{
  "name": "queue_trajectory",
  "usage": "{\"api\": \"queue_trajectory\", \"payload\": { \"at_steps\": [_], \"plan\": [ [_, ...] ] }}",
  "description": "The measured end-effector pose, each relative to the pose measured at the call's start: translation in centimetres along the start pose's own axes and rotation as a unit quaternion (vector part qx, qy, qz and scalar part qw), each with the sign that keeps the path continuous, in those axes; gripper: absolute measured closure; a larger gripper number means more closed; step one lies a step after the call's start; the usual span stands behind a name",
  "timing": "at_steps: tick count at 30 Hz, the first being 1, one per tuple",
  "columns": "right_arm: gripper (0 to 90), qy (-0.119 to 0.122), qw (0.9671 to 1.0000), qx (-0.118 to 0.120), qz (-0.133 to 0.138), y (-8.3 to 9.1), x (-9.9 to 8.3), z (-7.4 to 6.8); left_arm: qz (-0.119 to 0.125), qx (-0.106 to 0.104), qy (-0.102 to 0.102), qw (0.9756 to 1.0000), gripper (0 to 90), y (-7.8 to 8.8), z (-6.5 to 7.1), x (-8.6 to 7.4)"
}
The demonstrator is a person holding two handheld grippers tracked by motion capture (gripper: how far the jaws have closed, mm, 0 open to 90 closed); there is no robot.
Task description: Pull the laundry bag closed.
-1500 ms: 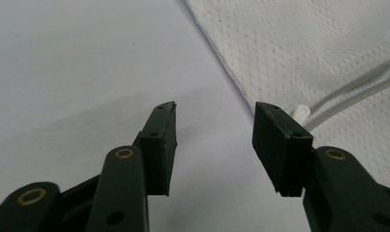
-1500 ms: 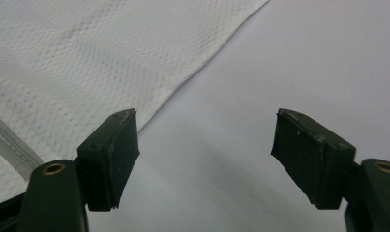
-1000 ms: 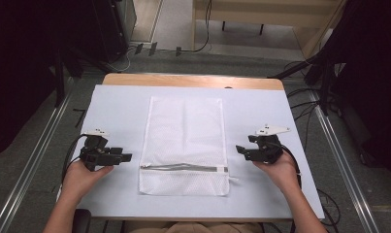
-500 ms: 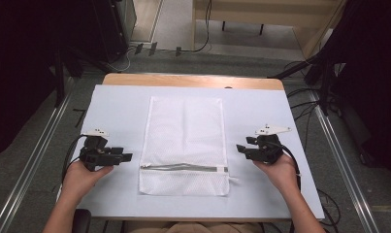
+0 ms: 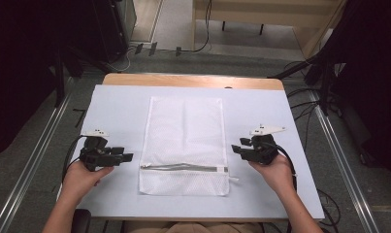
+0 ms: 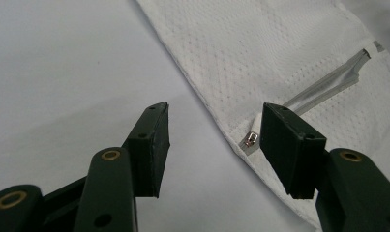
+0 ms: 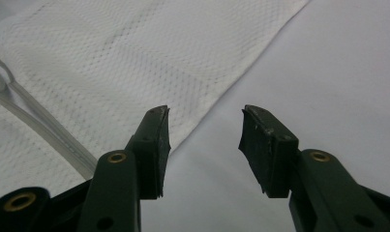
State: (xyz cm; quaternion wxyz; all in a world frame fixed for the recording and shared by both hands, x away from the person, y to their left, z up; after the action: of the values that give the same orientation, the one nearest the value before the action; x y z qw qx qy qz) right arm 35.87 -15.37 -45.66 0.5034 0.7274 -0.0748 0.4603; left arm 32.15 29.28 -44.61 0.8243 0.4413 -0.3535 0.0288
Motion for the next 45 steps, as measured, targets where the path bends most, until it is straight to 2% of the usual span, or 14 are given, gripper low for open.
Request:
{"api": "queue_trajectory", "payload": {
  "at_steps": [4,5,15,24,32,33,41,45],
  "plan": [
    [54.0,0.0,0.9999,0.013,-0.006,0.0,0.2,-0.7,-0.002,0.0,-0.003,1.0,44.6,0.0,0.1,0.1],
    [54.2,0.007,0.9998,0.018,-0.008,-0.1,0.3,-1.3,-0.001,-0.001,-0.004,1.0,44.6,0.1,0.1,0.1],
    [54.7,0.011,0.9992,0.031,-0.023,-0.2,0.8,-2.9,0.003,-0.001,-0.004,1.0,44.3,0.2,0.3,0.2],
    [55.9,0.028,0.9985,0.042,-0.022,-0.6,1.5,-4.1,0.002,-0.003,-0.01,0.9999,44.4,0.4,0.7,0.2],
    [59.3,0.04,0.9974,0.055,-0.025,-1.2,2.3,-5.6,0.008,-0.002,-0.014,0.9999,44.4,0.3,0.9,0.2],
    [60.3,0.047,0.9968,0.059,-0.025,-1.3,2.5,-5.9,0.01,-0.002,-0.016,0.9998,44.6,0.4,0.9,0.3],
    [63.3,0.044,0.9963,0.071,-0.023,-1.7,3.2,-7.0,0.012,0.001,-0.017,0.9998,44.8,0.4,0.9,0.2],
    [64.8,0.051,0.9954,0.078,-0.021,-2.0,3.7,-7.7,0.017,0.001,-0.013,0.9998,44.9,0.5,0.9,0.2]
  ]
}}
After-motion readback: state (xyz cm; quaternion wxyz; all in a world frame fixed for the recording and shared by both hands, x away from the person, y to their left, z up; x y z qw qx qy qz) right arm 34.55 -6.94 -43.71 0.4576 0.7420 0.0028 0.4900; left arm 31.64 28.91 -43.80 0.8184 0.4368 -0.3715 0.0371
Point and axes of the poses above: each handheld gripper's, and its own axes: y roughly backward along the jaws, x roughly out of its top, z roughly to its right, the point moved 4 cm from there along -y, roughly forward along the jaws, and after that the axes turned 5 degrees about -x, right-handed, at the moved point
